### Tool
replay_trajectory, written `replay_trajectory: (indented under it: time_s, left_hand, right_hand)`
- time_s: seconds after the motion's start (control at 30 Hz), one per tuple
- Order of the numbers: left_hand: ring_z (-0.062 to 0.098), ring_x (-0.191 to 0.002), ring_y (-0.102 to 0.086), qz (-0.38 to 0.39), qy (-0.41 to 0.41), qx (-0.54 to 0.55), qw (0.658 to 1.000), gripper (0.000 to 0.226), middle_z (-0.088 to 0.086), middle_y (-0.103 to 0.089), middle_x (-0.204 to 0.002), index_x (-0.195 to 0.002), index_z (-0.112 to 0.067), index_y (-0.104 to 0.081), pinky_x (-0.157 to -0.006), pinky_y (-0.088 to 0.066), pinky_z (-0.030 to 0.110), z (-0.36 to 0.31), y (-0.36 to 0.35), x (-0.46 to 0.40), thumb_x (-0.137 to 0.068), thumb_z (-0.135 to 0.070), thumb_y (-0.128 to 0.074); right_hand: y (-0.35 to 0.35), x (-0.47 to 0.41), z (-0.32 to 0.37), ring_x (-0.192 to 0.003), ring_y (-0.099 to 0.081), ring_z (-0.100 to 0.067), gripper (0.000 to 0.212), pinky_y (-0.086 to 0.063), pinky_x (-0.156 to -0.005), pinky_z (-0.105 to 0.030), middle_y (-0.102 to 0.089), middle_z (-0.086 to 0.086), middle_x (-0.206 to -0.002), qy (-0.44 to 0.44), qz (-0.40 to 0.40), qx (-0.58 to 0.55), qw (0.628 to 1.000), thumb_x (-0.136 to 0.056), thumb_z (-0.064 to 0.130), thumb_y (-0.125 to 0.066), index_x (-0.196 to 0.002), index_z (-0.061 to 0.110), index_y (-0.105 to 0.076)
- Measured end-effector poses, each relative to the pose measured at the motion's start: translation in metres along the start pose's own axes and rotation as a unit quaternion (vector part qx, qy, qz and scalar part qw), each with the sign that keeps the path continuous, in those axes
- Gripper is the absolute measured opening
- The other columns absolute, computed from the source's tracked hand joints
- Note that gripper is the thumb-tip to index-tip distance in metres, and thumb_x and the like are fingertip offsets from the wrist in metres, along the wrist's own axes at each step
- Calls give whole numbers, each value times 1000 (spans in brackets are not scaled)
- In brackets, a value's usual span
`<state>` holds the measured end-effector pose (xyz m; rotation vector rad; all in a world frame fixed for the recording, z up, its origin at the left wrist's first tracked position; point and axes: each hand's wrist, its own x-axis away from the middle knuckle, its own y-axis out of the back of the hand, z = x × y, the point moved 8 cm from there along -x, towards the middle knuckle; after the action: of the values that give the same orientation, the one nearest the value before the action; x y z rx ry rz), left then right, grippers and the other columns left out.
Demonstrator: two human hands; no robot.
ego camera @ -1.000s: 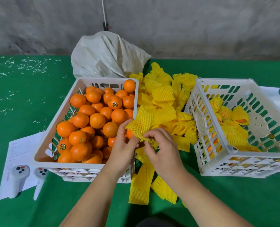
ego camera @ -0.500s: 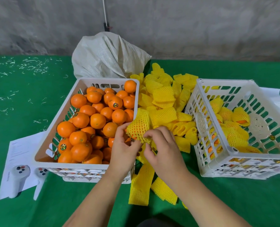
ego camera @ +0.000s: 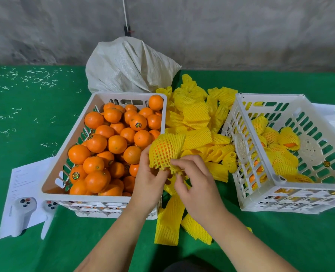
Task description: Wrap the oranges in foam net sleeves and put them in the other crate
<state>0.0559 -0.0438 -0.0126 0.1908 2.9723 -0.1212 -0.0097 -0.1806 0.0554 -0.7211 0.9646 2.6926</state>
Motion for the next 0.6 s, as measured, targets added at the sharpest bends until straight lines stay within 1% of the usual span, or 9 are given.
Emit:
replay_trajectory:
  time_s: [0.07, 0.1, 0.17, 0.2, 0.27, 0.37, 0.43, 0.5, 0.6]
  left_hand:
    - [15, -104, -72, 5, -14, -11, 1000, 67, -14, -68, -124, -150, -33, -43, -79, -60, 28, -2, 0, 1, -91, -22, -72]
    - [13, -103, -71, 7, -22, -25, 999, 68, -17, -66, -124, -149, -35, -42, -78, -60, 27, -4, -1, 2, -90, -21, -73]
    - [10, -113, -69, 18, -29, -57, 998, 71, -20, -63, -130, -148, -42, -41, -86, -59, 24, -5, -6, 5, -90, -21, -76]
    - [8, -120, -67, 25, -29, -74, 997, 71, -20, -62, -134, -148, -45, -40, -90, -58, 24, -5, -10, 7, -92, -22, -77]
    - [6, -127, -63, 36, -34, -113, 992, 69, -20, -60, -141, -150, -46, -40, -97, -58, 31, -4, -14, 9, -94, -31, -78]
    - [5, -116, -68, 56, -25, -125, 990, 70, -21, -61, -138, -150, -46, -39, -90, -62, 37, -2, -16, 10, -96, -26, -77]
    - [12, -99, -72, 66, -23, -130, 989, 74, -18, -67, -126, -150, -52, -37, -81, -63, 36, -2, -19, 11, -96, -20, -76]
    - [17, -87, -69, 75, -40, -126, 988, 74, -9, -71, -103, -151, -51, -35, -80, -58, 28, -5, -23, 13, -97, -21, -74]
    - [16, -81, -65, 53, -43, -87, 994, 66, 1, -61, -82, -152, -43, -38, -87, -53, 17, -6, -17, 13, -103, -10, -68]
  right_hand:
    - [5, 3, -17, -112, -60, -8, 40, -52, -88, -27, -58, 8, -125, -152, -21, -133, 979, -90, 22, -67, -129, 25, -60]
    - [7, 3, -26, -113, -59, -4, 45, -51, -85, -22, -57, 11, -128, -223, -36, -204, 953, -89, 35, -66, -133, 30, -55]
    - [-3, 1, -32, -115, -58, 4, 65, -52, -82, -16, -54, 17, -136, -310, -10, -295, 904, -88, 56, -70, -144, 37, -43]
    - [-11, 0, -30, -115, -59, 6, 70, -52, -82, -14, -55, 18, -136, -322, 14, -319, 891, -87, 58, -72, -146, 41, -40]
    - [-23, -1, -24, -115, -62, 4, 63, -54, -90, -18, -61, 19, -133, -332, 31, -330, 883, -89, 45, -75, -145, 42, -45]
    - [-28, 2, -30, -118, -65, -5, 62, -54, -100, -35, -67, 14, -130, -346, 20, -368, 863, -87, 30, -81, -140, 41, -51]
    - [-28, 6, -39, -124, -64, -13, 82, -53, -102, -43, -64, 11, -137, -367, 4, -418, 831, -73, 41, -85, -146, 41, -47]
    - [-20, 8, -55, -130, -60, -21, 110, -52, -105, -53, -55, 7, -148, -399, -33, -424, 812, -62, 47, -87, -156, 38, -32]
    - [26, -1, -90, -131, -57, -24, 110, -50, -106, -57, -54, 4, -147, -392, -91, -315, 860, -60, 52, -84, -155, 39, -30]
